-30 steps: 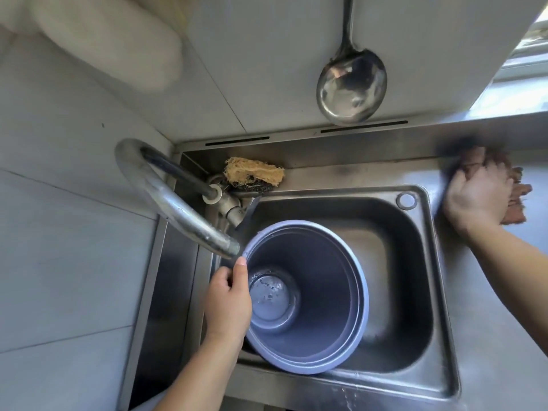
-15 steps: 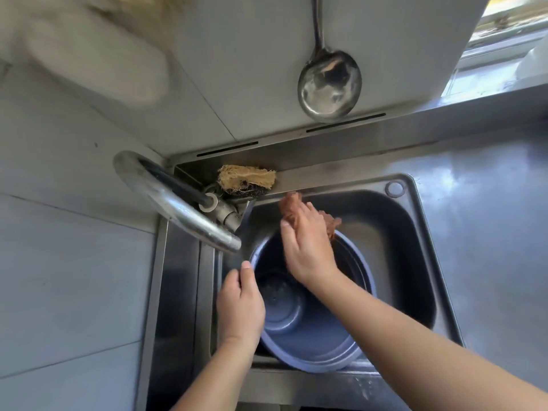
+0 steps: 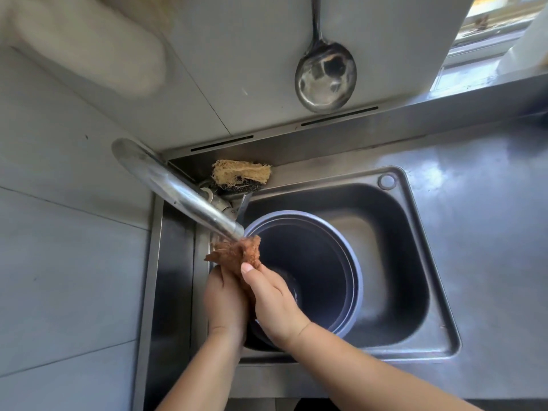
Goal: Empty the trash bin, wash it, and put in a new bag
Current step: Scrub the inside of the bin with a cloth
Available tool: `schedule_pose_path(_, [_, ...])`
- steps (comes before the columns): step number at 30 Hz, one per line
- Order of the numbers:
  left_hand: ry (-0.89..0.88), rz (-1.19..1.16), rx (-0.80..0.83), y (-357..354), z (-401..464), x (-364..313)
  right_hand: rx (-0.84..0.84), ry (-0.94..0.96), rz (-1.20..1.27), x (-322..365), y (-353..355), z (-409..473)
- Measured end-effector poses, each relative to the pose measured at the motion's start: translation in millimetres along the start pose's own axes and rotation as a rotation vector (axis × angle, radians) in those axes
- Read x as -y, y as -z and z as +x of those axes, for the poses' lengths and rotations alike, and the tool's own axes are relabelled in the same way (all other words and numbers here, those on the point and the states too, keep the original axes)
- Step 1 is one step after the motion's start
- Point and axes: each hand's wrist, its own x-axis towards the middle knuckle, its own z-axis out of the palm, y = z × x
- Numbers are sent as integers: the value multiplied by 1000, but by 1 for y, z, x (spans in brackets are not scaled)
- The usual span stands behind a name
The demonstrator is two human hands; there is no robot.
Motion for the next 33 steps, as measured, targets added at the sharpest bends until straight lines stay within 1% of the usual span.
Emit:
schedule_pose_path(2, [-2,-12,18,-1,-1,0,-2,-112,180,-1,4,-11])
schedule_pose_path(3, [-19,18,-6,-1,-2,1,-31,-180,287,-1,8,-16])
schedule_pose_path(4, [-36,63,-49,-2,-3,2,-94,-239,378,-2,13,-20])
schedule_pose_path(6, [-60,116,-99,-4,-5,4,-273,-306,540,0,26,-25])
schedule_pose_path(7, [-57,107,-96,-5,-5,4,-359,-292,621,3,35,-26])
schedule_pose_path(9, [-41,85,-85,-6,-7,1,-532,-205,764,15,56,-21])
schedule_pose_path(11, [-50,92,-90,-7,-11,-1,-677,-151,846,30,75,-7])
schedule_pose_path(13, [-47,86,-85,-8,-17,-2,-770,-147,902,46,84,15])
schedule_pose_path(16, [-31,85,-80,-9,-23,-3,-868,-235,890,62,76,52])
schedule_pose_path(18, [-51,117,-76,-9,-24,-2,-856,-290,881,71,64,73])
schedule_pose_path(21, [-56,96,-68,-6,-22,4,-690,-301,671,73,47,98])
schedule_pose_path(23, [-46,77,-44,-5,-21,5,-636,-324,570,65,37,113])
schedule_pose_path(25, [-41,66,-26,-6,-22,4,-638,-412,486,57,25,124])
schedule_pose_path(27, [-34,51,-23,-7,-24,2,-689,-549,447,47,18,130])
schedule_pose_path(29, [-20,45,-24,-7,-23,3,-688,-549,469,40,8,128])
schedule_pose_path(31, [0,31,-19,-8,-19,3,-607,-546,467,34,-1,119])
schedule_pose_path(33, [9,21,-21,-8,-16,3,-465,-558,424,27,-6,106])
